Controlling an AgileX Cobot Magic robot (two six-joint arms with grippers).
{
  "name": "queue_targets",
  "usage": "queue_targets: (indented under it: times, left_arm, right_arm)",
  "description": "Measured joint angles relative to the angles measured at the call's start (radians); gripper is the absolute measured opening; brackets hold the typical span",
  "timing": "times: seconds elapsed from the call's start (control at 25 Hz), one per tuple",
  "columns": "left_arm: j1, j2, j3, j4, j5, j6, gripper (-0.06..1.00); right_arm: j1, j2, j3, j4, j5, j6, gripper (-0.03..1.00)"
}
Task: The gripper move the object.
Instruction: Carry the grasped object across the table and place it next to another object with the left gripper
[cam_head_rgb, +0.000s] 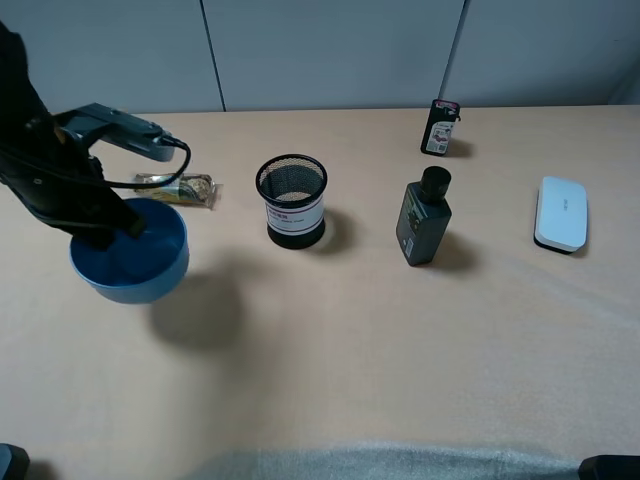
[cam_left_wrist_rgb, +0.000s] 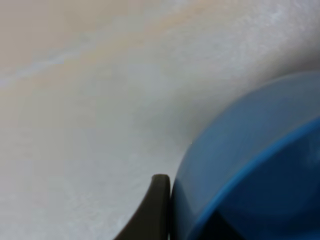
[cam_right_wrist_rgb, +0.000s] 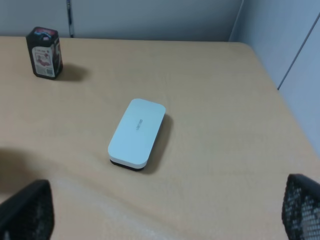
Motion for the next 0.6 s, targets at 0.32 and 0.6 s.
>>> queue_targets:
  times: [0.32, 0.6]
  left_arm:
    - [0.127, -0.105, -0.042, 0.003, 0.042, -0.029, 0.07]
    - [0.162, -0.107, -0.166, 0.041, 0.061, -0.1, 0.07]
  right_arm:
    - [0.0, 0.0, 0.0, 0.0, 0.0, 0.0, 0.69]
    - [0.0, 0.0, 0.0, 0.0, 0.0, 0.0, 0.69]
